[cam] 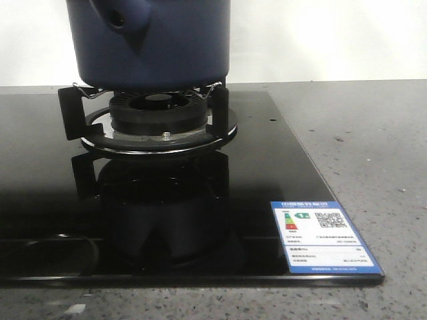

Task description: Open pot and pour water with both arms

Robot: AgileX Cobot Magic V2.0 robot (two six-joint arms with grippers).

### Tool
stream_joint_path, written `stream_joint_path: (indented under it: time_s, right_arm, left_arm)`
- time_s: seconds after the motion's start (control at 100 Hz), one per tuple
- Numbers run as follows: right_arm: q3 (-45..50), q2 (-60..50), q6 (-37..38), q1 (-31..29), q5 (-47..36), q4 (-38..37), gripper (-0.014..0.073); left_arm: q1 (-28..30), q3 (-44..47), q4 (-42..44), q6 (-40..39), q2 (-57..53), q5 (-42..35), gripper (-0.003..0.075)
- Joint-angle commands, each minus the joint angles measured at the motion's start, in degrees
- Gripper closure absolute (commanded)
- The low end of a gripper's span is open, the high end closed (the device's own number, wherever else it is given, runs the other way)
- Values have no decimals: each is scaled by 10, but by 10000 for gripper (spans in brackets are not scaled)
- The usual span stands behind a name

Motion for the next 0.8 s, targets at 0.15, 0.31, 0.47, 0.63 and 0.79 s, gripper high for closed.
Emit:
stream_joint_path:
  time_s: [0.15, 0.31, 0.47, 0.63, 0.79]
  right_arm:
    - [-21, -28, -20, 22, -124, 25, 635]
    - [-8, -28, -39, 33, -174, 25, 635]
    - [44, -41, -62, 39, -242, 29, 635]
    - [123, -66, -98, 55, -344, 35, 635]
    - [213, -103, -120, 68, -459, 35, 636]
  left_arm:
    - [7, -24, -48, -7, -21, -6, 324]
    - [7, -24, -48, -7, -21, -6, 324]
    - [7, -24, -48, -7, -21, -6, 324]
    - [7, -24, -48, -7, -21, -6, 324]
    - [7, -24, -48, -7, -21, -6, 324]
